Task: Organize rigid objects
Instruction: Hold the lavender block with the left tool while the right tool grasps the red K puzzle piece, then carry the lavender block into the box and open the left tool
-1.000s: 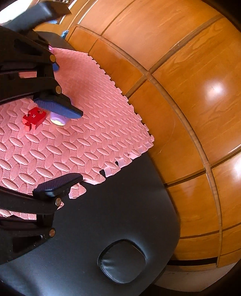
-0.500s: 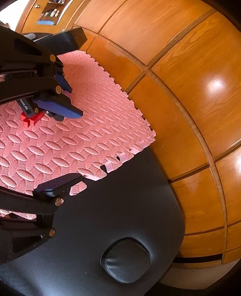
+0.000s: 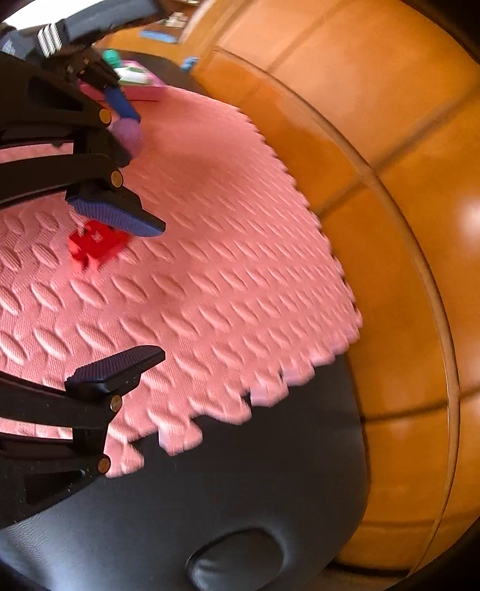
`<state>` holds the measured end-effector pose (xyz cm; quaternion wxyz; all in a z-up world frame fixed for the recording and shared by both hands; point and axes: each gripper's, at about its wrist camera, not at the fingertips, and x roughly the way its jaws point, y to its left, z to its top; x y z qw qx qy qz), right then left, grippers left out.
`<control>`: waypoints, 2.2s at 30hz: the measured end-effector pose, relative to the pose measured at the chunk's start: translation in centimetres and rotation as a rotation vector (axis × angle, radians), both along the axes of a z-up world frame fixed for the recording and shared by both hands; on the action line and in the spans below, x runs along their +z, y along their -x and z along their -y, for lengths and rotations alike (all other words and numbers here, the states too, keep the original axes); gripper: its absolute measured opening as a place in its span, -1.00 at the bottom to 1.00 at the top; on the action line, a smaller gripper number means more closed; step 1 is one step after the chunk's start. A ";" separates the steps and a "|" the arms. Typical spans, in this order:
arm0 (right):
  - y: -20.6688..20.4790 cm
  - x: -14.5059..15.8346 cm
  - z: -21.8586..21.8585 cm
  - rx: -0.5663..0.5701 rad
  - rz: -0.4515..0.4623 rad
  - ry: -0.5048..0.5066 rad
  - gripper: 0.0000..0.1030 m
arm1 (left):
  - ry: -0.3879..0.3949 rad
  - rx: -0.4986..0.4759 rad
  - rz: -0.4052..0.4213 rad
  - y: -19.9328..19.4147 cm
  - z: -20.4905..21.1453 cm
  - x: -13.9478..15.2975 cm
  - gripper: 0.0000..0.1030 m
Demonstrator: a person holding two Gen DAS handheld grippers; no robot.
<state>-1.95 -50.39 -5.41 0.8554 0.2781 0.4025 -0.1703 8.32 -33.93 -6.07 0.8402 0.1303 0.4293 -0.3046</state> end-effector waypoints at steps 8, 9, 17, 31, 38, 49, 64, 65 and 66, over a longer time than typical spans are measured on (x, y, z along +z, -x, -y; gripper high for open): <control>-2.6 -1.4 -5.4 0.222 -0.086 0.192 0.20 | 0.037 0.022 0.035 2.5 -3.7 1.8 0.47; -2.8 -1.7 -5.8 0.236 -0.105 0.212 0.20 | 0.042 0.023 0.040 2.7 -4.0 2.0 0.47; -2.3 -2.5 -7.2 0.266 -0.158 0.332 -0.34 | 0.087 0.065 0.098 4.4 -7.5 4.5 0.47; -1.6 -2.6 -8.0 0.273 -0.116 0.411 -0.36 | 0.126 0.145 0.149 6.1 -13.3 6.9 0.47; -1.5 -2.7 -7.7 0.272 -0.095 0.394 -0.36 | 0.131 0.191 0.162 6.2 -16.1 7.1 0.47; -1.5 -2.7 -7.9 0.270 -0.094 0.401 -0.36 | 0.170 0.357 0.099 5.1 -25.4 7.1 0.47; -1.5 -2.7 -7.7 0.270 -0.093 0.400 -0.36 | 0.103 0.410 0.008 5.5 -30.9 1.4 0.47; -1.5 -2.7 -7.8 0.270 -0.093 0.399 -0.36 | 0.090 0.406 0.010 5.3 -30.7 1.1 0.47; -1.5 -2.7 -7.8 0.270 -0.093 0.398 -0.36 | 0.081 0.403 0.010 5.2 -30.5 0.9 0.47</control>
